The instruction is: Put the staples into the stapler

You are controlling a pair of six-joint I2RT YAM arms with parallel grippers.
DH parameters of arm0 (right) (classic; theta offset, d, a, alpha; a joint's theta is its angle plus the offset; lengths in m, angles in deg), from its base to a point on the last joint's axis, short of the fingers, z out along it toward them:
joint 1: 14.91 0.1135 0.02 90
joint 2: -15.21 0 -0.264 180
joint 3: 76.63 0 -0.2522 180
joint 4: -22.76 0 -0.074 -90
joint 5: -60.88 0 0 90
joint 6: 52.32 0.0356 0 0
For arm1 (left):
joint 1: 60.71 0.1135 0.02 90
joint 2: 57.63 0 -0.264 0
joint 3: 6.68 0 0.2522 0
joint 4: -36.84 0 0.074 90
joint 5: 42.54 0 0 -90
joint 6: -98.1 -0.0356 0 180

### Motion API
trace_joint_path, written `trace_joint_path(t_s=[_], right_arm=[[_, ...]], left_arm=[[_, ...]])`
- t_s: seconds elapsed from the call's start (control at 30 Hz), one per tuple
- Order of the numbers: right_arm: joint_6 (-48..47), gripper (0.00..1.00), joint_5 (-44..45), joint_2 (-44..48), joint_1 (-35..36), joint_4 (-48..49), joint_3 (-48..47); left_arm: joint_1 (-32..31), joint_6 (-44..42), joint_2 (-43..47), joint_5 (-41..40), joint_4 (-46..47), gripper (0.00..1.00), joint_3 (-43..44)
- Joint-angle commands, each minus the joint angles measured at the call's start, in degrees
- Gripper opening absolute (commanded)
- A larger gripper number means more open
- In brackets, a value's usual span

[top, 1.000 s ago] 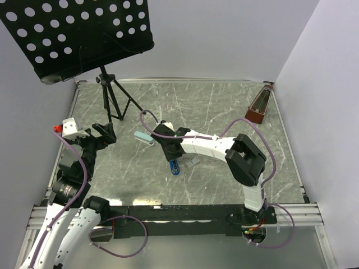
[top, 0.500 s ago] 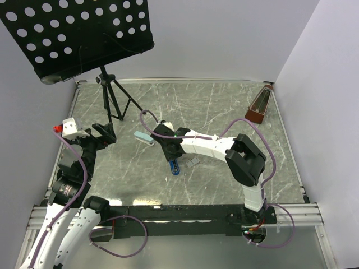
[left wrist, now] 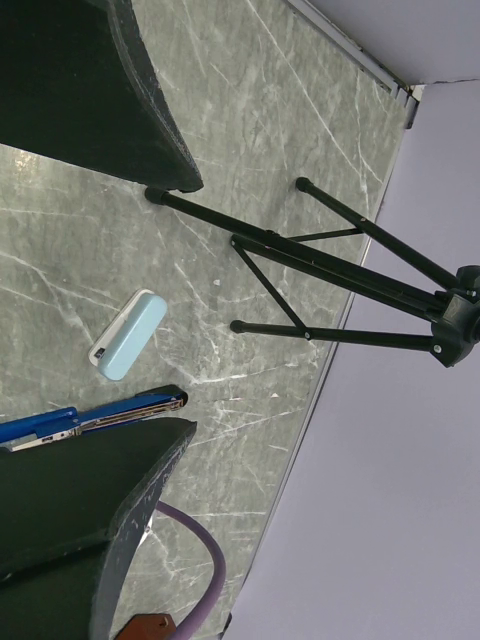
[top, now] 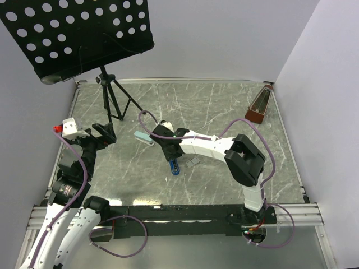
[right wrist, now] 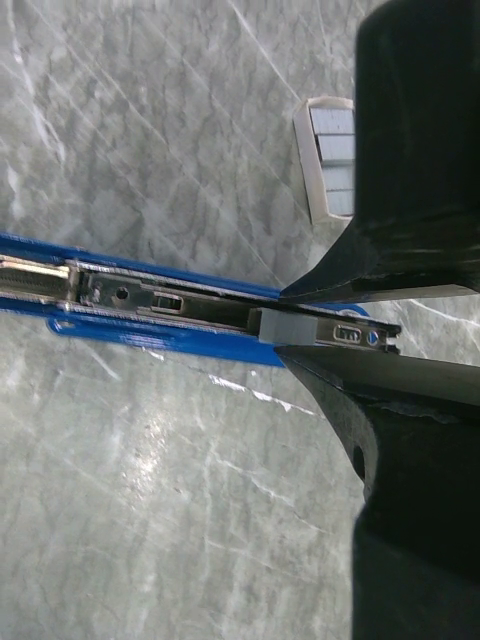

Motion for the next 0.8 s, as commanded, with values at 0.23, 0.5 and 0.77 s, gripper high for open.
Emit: trace_joint_path(t_s=[0.23, 0.5, 0.77], right_arm=[[-1.8, 0.31, 5.8, 0.2, -0.9, -1.4, -0.3], [-4.5, 0.31, 6.0, 2.5, -1.9, 0.3, 0.9], [-4.0, 0.34, 4.1, 4.8, -1.5, 1.9, 1.1]], left_arm=[[0.3, 0.4, -0.3, 0.6, 1.1, 0.99, -0.4], [0.3, 0.4, -0.3, 0.6, 1.2, 0.99, -0.4], [0.3, 0.4, -0.4, 0.5, 1.2, 0.99, -0.4]])
